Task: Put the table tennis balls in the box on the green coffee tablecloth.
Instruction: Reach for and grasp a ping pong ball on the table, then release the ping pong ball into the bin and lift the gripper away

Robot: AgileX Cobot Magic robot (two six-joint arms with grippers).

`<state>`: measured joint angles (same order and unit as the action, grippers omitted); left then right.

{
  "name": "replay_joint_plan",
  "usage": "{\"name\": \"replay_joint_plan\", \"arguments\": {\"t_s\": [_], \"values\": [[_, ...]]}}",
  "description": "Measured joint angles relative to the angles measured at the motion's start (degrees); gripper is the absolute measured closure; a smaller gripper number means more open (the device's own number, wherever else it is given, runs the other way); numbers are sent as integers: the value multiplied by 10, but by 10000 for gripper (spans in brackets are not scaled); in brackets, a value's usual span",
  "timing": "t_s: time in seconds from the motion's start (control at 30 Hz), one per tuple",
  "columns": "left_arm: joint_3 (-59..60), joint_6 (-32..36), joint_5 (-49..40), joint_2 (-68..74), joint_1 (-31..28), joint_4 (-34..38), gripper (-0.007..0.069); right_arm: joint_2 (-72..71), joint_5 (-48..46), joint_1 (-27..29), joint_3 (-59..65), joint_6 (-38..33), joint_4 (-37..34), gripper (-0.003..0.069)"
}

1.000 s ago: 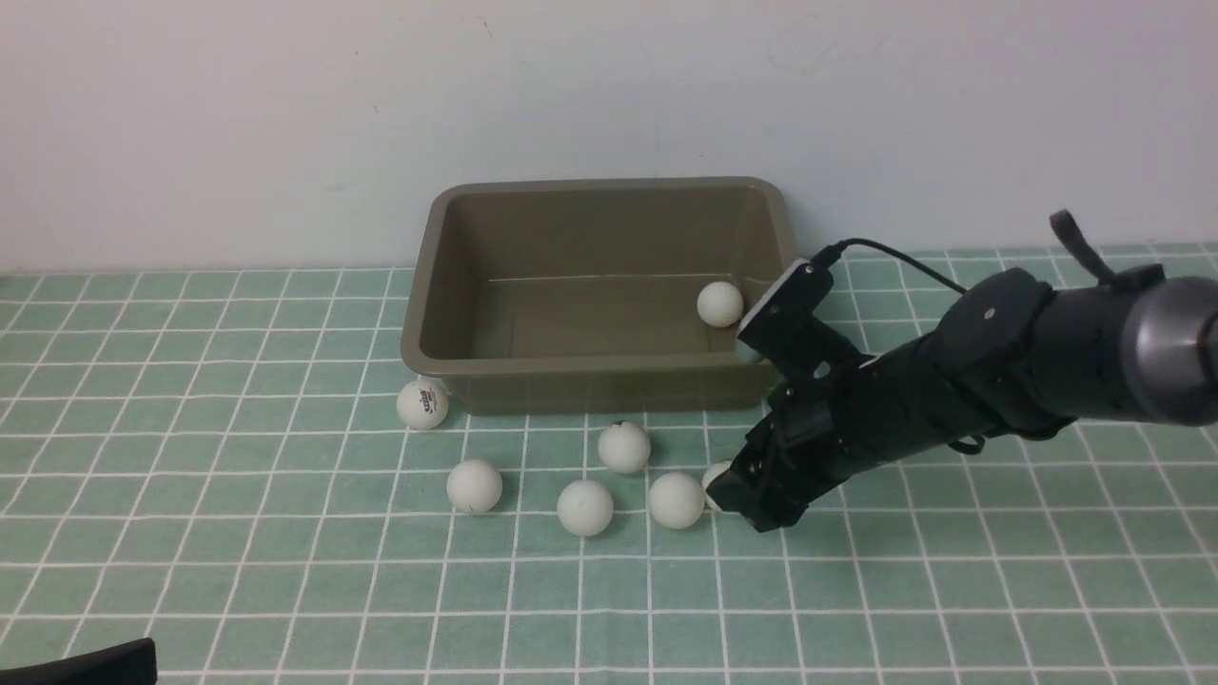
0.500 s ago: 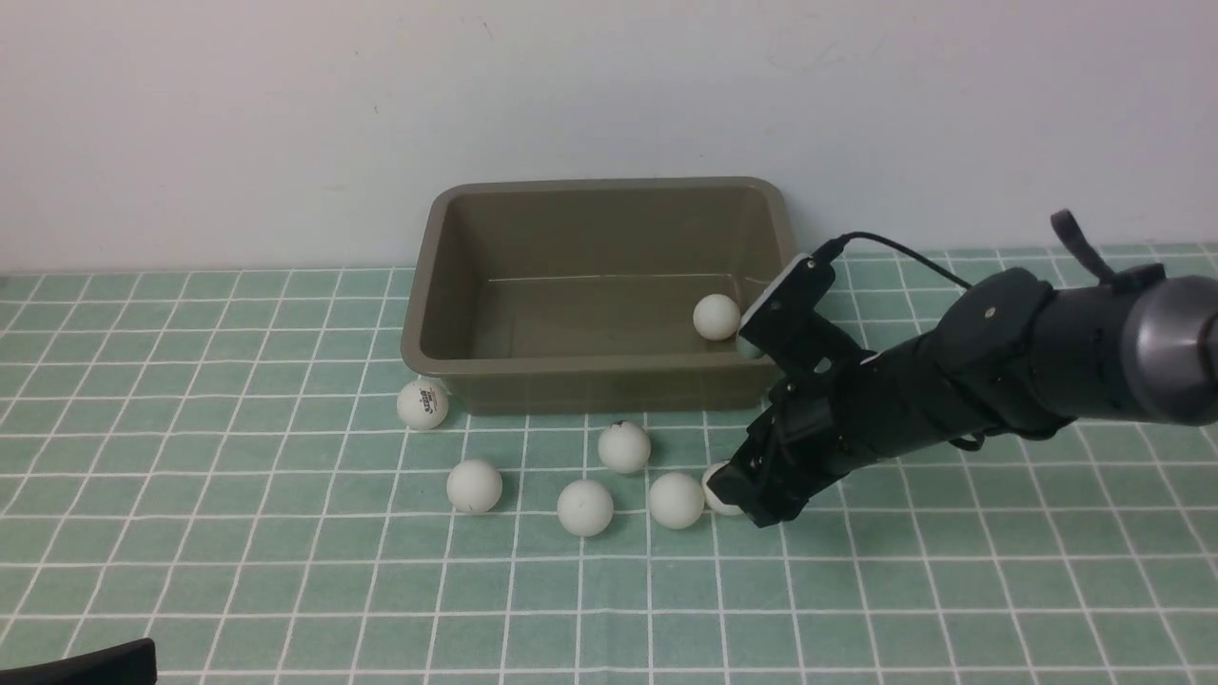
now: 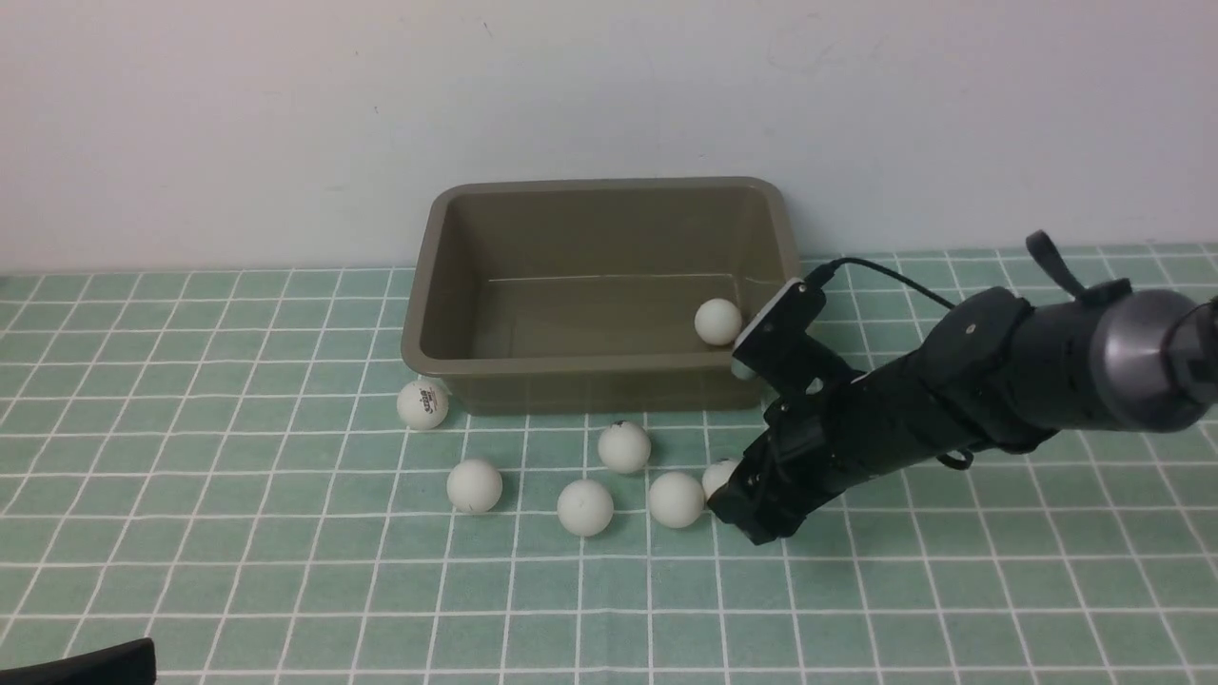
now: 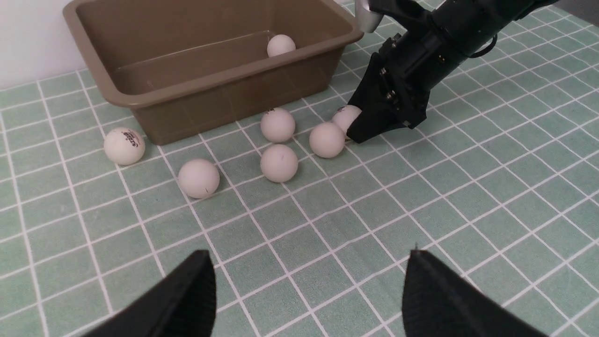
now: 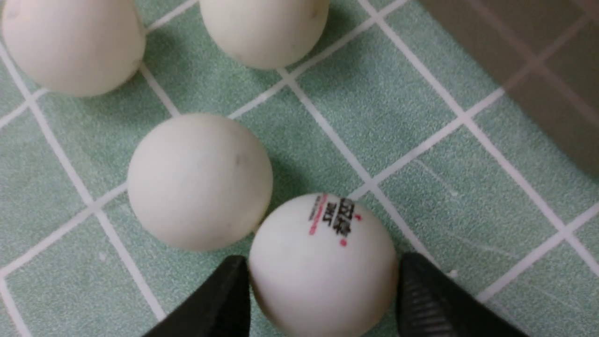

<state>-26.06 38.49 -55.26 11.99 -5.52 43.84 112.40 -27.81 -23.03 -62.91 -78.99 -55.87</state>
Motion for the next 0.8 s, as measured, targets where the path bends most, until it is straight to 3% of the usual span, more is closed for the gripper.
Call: {"name": "replay_joint_plan", "arguments": {"t_s": [0.33, 0.57, 0.8], "values": [[0, 0, 0, 0, 0, -1, 143, -20, 2, 0, 0, -1, 7, 308], [0, 0, 0, 0, 0, -1, 143, -104, -18, 0, 0, 6, 51, 308], [0, 0, 0, 0, 0, -1, 143, -165, -4, 0, -17, -1, 37, 308]]}}
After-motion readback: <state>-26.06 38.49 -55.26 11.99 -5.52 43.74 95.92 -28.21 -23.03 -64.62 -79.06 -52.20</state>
